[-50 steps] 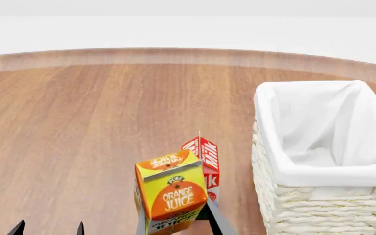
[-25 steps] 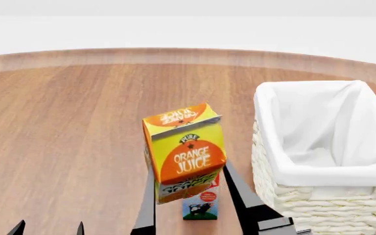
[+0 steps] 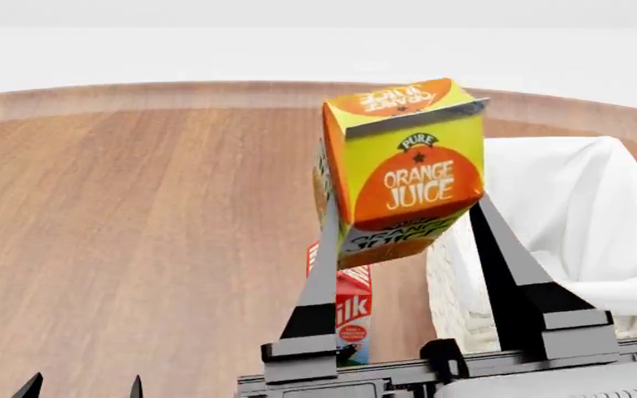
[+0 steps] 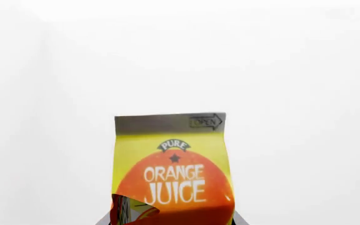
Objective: Pick up the orange juice, and put it in the basket.
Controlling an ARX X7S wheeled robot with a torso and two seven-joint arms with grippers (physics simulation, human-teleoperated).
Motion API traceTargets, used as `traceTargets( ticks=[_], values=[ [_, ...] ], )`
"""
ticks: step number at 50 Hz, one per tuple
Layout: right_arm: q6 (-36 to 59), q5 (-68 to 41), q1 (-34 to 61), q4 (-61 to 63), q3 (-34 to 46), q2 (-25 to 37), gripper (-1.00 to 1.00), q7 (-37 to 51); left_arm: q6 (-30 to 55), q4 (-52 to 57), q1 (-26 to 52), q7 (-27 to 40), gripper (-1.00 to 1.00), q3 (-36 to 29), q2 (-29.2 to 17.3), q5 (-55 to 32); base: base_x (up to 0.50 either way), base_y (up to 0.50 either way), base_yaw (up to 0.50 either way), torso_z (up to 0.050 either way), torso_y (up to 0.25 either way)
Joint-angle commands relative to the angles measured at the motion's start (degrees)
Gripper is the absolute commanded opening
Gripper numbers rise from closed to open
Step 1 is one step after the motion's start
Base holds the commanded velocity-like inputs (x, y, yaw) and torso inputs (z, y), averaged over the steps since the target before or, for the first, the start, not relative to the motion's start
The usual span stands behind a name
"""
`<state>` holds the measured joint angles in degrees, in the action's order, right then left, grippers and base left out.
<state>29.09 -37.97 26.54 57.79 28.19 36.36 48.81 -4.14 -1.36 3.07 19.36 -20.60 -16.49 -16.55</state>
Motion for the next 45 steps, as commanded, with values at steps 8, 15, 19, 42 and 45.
traceTargets(
  ticks=[8, 15, 19, 42, 45],
  values=[
    [-2.2, -5.7, 3.9, -2.9, -5.5, 5.9, -1.0, 3.0, -0.1, 0.0, 0.1, 0.2, 1.0, -0.3, -0.2, -0.2, 0.0, 0.0, 0.0, 0.0, 0.0],
    [-4.2, -5.8, 3.0, -6.2, -7.2, 6.7, -1.0, 1.9, -0.1, 0.0, 0.1, 0.3, 1.0, -0.4, -0.3, -0.3, 0.0, 0.0, 0.0, 0.0, 0.001],
    [-4.9, -5.9, 3.2, -8.3, -7.8, 6.7, -1.0, 1.2, -0.2, -0.1, 0.1, 0.4, 1.0, -0.4, -0.3, -0.3, 0.0, 0.0, 0.0, 0.0, 0.0],
    [-8.3, -3.7, 4.0, -23.9, -9.1, 5.3, -1.0, -3.5, -0.3, -0.1, 0.2, 0.6, 1.0, -0.8, -0.5, -0.5, 0.0, 0.0, 0.0, 0.0, 0.0],
    [-8.3, -3.1, 4.5, -25.8, -8.7, 4.8, -1.0, -4.1, -0.3, -0.1, 0.2, 0.7, 1.0, -0.8, -0.6, -0.6, 0.0, 0.0, 0.0, 0.0, 0.0]
  ],
)
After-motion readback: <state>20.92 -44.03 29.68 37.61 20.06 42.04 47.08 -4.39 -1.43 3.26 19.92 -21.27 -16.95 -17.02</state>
